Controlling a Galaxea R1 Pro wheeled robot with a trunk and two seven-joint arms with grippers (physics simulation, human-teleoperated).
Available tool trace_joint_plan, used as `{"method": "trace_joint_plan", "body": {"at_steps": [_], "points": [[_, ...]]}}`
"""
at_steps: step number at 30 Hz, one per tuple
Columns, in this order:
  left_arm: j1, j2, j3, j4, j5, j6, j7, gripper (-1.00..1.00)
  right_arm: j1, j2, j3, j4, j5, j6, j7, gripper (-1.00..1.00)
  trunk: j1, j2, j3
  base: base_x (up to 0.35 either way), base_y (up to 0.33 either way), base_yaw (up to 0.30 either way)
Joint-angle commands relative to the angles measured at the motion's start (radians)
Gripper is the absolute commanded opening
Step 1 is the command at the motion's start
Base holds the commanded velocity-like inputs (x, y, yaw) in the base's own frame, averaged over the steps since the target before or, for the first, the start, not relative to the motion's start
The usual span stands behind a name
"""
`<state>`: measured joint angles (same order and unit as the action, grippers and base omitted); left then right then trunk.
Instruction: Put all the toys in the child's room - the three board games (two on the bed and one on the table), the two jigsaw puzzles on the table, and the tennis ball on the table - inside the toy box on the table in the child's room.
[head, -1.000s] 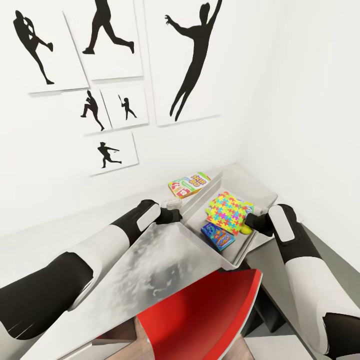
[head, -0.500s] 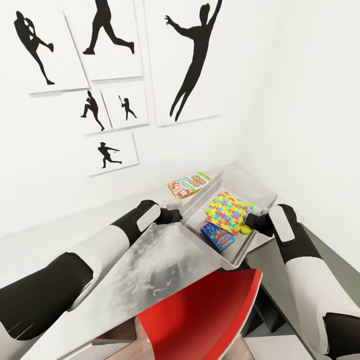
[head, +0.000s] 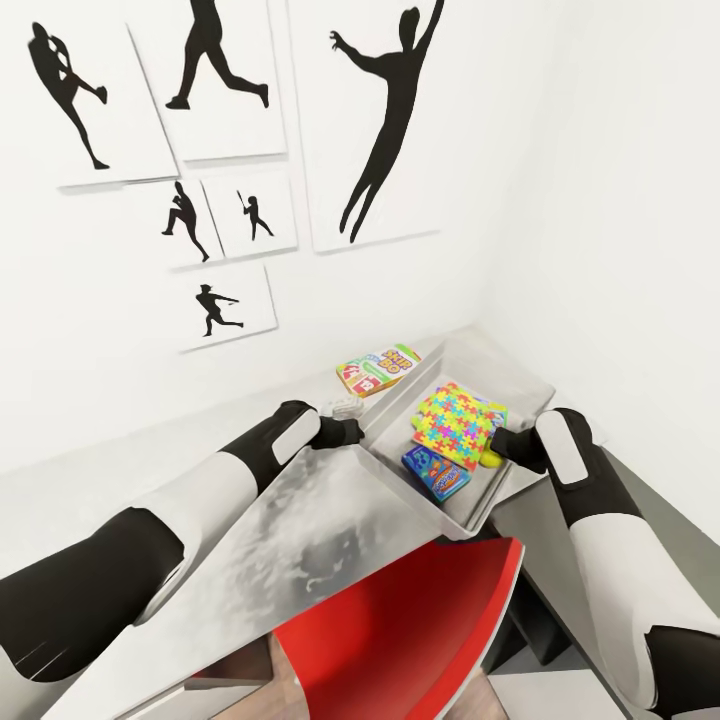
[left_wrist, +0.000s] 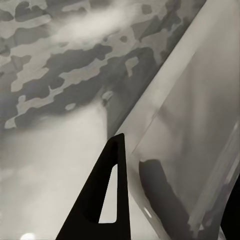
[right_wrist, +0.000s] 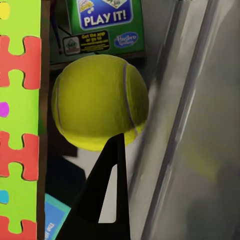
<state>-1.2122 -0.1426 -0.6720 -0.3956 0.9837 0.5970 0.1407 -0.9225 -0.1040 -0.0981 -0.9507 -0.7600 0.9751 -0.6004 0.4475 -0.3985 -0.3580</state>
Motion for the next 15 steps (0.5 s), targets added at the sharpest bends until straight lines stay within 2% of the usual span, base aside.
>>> {"method": "trace_joint_plan", "body": {"at_steps": [1,15], "points": [[-0.002,0.001,-0.006,-0.004,0.018,-0.011,0.006,-1.0,0.0,0.001,0.0,0.001,-0.04,-0.009,-0.007,-1.0,0.003,-0.002,-0.002,0.0,0.0,0.0],[-0.001,0.003,-0.006,-0.005,0.018,-0.01,0.005,-1.0,0.002,-0.002,-0.002,-0.007,-0.04,-0.008,-0.008,-1.0,0.003,-0.002,-0.002,0.0,0.0,0.0]]}}
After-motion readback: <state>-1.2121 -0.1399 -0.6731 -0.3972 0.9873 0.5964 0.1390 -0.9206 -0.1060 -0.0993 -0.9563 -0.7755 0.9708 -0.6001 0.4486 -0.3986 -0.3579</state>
